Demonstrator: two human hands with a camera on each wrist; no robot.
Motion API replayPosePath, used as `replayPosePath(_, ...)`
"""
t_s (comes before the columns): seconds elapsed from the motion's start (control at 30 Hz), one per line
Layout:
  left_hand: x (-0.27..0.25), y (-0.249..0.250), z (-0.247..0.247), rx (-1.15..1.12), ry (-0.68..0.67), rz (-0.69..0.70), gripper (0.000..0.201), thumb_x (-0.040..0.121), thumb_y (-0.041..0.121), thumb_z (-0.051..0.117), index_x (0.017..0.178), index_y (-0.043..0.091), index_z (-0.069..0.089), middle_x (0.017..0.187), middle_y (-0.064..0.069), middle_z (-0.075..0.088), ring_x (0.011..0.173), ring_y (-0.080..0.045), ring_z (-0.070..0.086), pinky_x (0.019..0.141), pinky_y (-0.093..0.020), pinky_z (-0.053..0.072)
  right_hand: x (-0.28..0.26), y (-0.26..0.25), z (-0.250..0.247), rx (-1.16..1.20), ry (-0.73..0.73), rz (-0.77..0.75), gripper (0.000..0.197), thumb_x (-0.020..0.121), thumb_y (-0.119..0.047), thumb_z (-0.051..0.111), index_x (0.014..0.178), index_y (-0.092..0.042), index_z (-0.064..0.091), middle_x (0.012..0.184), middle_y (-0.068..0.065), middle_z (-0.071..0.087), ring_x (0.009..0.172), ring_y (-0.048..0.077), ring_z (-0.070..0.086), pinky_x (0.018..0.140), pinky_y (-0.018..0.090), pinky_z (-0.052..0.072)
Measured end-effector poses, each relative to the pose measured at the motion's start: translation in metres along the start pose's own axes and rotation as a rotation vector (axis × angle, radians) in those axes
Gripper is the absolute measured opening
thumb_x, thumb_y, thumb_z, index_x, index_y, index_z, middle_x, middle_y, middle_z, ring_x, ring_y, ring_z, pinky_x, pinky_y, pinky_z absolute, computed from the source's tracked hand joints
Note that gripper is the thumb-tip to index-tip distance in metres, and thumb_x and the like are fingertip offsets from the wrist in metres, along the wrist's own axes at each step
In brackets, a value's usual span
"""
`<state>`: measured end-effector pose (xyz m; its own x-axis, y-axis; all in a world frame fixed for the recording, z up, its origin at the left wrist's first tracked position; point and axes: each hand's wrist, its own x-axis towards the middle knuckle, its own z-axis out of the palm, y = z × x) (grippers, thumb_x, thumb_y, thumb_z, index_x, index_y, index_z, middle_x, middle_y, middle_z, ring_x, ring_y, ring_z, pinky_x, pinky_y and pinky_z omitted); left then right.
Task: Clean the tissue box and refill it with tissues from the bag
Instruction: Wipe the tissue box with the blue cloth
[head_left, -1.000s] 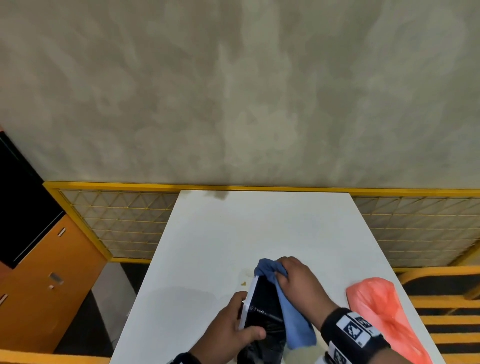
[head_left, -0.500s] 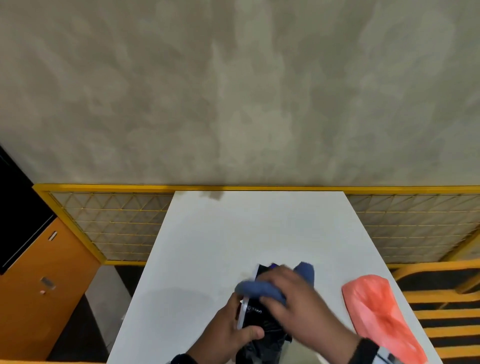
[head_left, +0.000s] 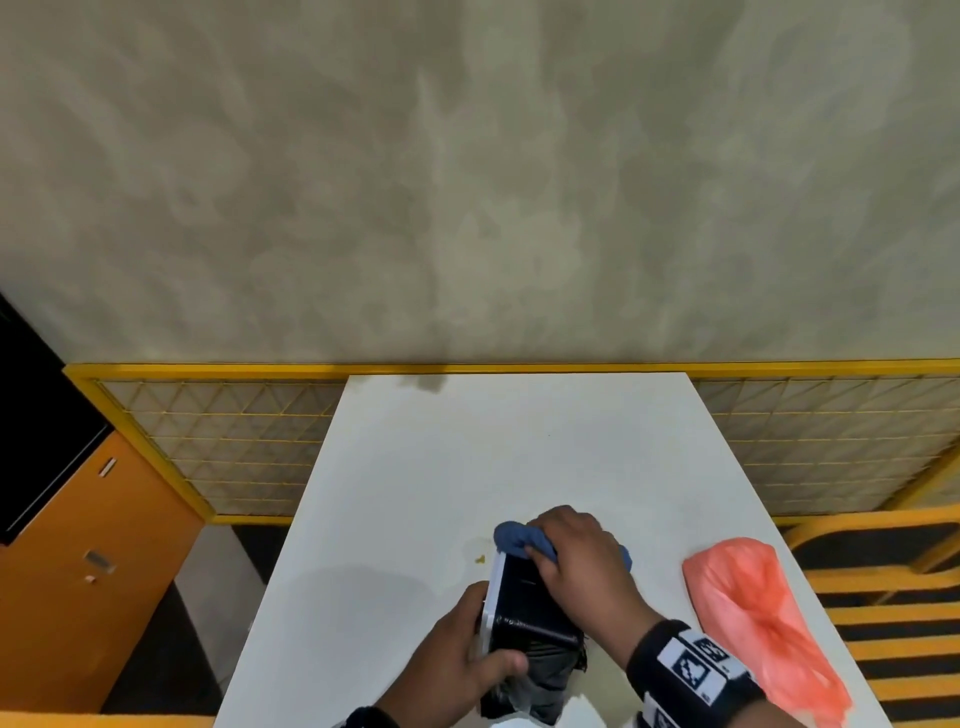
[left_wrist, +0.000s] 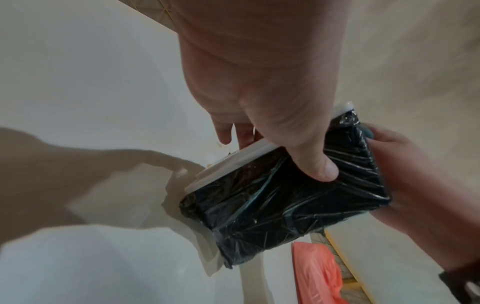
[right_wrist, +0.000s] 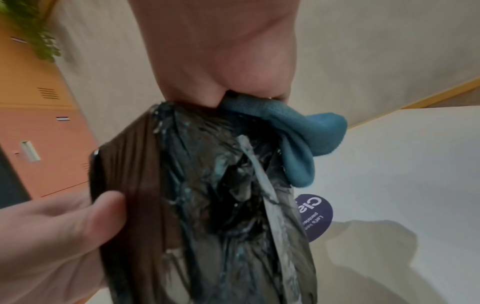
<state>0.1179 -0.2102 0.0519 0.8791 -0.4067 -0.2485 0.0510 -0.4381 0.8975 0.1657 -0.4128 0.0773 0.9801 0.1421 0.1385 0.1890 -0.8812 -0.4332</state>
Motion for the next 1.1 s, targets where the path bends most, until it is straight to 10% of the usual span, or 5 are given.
replayPosePath(0.27,0.017,0.021,-0.015,-0.083,-0.042,-0.154,0.072,0.076,0.088,0.054,0.109,0.025,0.065,0.107,0.014,0.070,0.099,-0.004,0.066,0.099,-0.036,0.050,0.009,0.010,0.002,0.187,-0.031,0.116,0.009,0.088,-0.024,0.058,0.095,-0.023,0.064,0.094,-0.002,0.059,0.091,0.018,0.055,0.076,0.032,0.048)
replayPosePath(0.47,0.034,0.032,-0.017,-0.071,0.034,-0.257,0.052,0.080,0.067,0.068,0.067,0.025,0.039,0.068,0.008,0.041,0.065,-0.013,0.041,0.065,-0.032,0.031,0.002,0.020,-0.019,0.575,-0.014,0.347,0.006,0.091,-0.020,0.060,0.088,-0.025,0.063,0.089,-0.004,0.066,0.084,0.011,0.062,0.066,0.023,0.045)
replayPosePath(0.7,0.017,0.024,-0.015,-0.047,-0.067,-0.203,0.038,0.076,0.059,0.069,0.082,0.022,0.059,0.080,0.005,0.060,0.072,-0.009,0.055,0.069,-0.028,0.041,-0.025,0.037,-0.063,0.908,0.338,0.571,0.027,0.094,-0.008,0.056,0.115,-0.025,0.056,0.105,-0.002,0.062,0.081,0.012,0.060,0.066,0.030,0.050)
replayPosePath(0.97,-0.014,0.010,-0.016,0.015,-0.146,-0.153,0.041,0.080,0.056,0.066,0.109,0.027,0.064,0.102,0.011,0.069,0.096,-0.007,0.064,0.090,-0.030,0.047,-0.076,-0.002,-0.064,0.639,0.158,0.094,0.029,0.077,-0.023,0.064,0.102,-0.038,0.067,0.107,-0.016,0.064,0.104,0.001,0.059,0.087,0.010,0.041)
replayPosePath(1.1,-0.032,0.020,-0.025,0.209,-0.171,-0.083,0.023,0.099,0.034,0.063,0.122,0.033,0.058,0.121,0.014,0.065,0.114,0.007,0.055,0.090,0.000,0.035,-0.105,-0.014,-0.021,0.455,0.005,-0.069,0.042,0.082,-0.041,0.060,0.117,-0.062,0.049,0.127,-0.030,0.049,0.115,-0.004,0.048,0.097,0.010,0.034)
